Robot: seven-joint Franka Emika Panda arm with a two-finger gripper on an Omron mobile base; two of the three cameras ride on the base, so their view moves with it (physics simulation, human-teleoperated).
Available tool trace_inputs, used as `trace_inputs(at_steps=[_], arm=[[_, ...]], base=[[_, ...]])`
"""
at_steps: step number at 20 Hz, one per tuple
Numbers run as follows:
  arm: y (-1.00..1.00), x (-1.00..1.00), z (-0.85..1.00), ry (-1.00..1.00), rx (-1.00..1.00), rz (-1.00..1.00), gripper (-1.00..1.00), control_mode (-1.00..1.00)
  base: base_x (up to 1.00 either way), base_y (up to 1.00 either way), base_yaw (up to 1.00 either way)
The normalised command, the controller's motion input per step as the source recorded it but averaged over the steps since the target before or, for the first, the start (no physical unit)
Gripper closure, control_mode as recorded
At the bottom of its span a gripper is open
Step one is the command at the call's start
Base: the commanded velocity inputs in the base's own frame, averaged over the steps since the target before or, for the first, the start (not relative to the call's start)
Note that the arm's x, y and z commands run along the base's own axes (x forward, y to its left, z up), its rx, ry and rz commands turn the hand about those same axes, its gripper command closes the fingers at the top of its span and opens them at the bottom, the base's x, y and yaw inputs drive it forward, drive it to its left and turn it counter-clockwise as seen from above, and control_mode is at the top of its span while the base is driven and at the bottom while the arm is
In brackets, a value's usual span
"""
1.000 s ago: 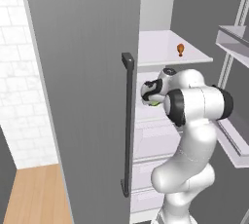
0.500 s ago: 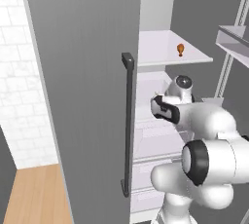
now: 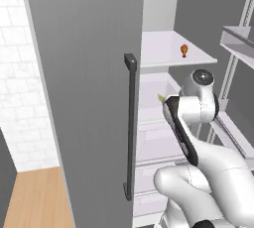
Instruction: Place one lemon wedge and one chicken drumstick in each tupperware on the nearby counter, to pack two identical lunches.
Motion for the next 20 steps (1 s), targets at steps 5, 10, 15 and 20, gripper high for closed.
trace_inputs(at_steps=[5, 10, 15, 20], arm=[[0.18, -1.00, 0.93, 0.06, 0.00, 0.02, 1.00, -1.00], [0.58, -0.84, 0.62, 0.15, 0.00, 0.09, 1.00, -1.00], [0.63, -0.46, 0.06, 0.00, 0.03, 0.15, 1.00, -1.00], [0.22, -0.36, -0.06, 0.01, 0.00, 0.10, 1.00, 1.00]], base=[[0.00, 0.00, 0.00], [0.00, 0.00, 0.00], [0.00, 0.00, 0.00], [-0.60, 0.13, 0.16]])
